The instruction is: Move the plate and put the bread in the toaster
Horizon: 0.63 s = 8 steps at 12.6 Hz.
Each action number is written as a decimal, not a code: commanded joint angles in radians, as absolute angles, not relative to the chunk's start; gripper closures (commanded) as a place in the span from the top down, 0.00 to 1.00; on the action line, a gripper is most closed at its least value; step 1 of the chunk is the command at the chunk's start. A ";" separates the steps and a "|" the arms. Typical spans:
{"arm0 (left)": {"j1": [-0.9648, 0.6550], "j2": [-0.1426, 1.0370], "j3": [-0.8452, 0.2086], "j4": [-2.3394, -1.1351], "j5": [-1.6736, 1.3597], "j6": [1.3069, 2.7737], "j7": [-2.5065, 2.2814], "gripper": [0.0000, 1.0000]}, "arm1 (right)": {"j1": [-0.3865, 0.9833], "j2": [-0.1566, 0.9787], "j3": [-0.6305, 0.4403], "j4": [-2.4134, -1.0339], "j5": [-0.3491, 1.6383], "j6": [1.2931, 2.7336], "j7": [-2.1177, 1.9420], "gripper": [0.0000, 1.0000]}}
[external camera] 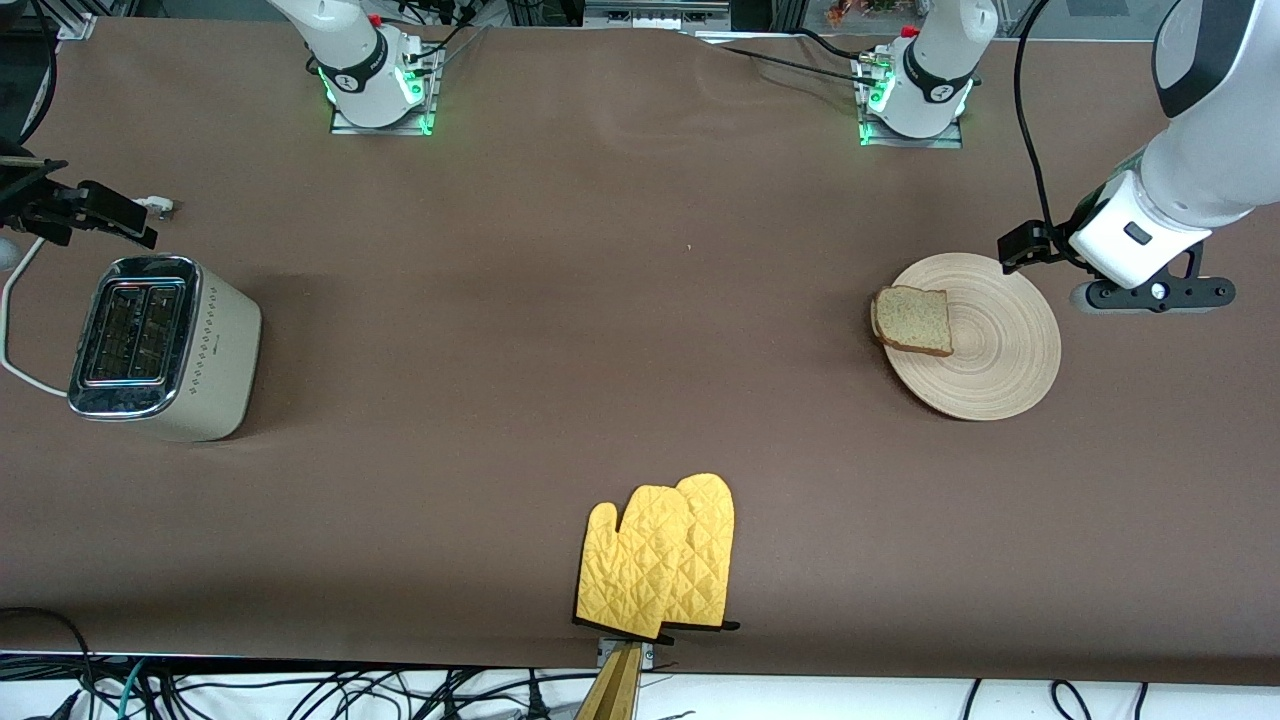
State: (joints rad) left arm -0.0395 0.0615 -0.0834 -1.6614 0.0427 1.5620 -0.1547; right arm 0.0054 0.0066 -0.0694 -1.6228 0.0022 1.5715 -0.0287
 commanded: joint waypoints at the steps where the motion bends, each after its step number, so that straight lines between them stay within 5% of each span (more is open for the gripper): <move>1: -0.034 0.071 -0.084 -1.632 0.060 1.537 -0.154 1.00 | 0.006 0.008 -0.066 -1.609 -0.008 1.568 -0.022 1.00; 8: -0.025 0.072 -0.075 -1.545 0.060 1.539 -0.092 1.00 | 0.006 0.008 -0.066 -1.609 -0.006 1.565 -0.029 1.00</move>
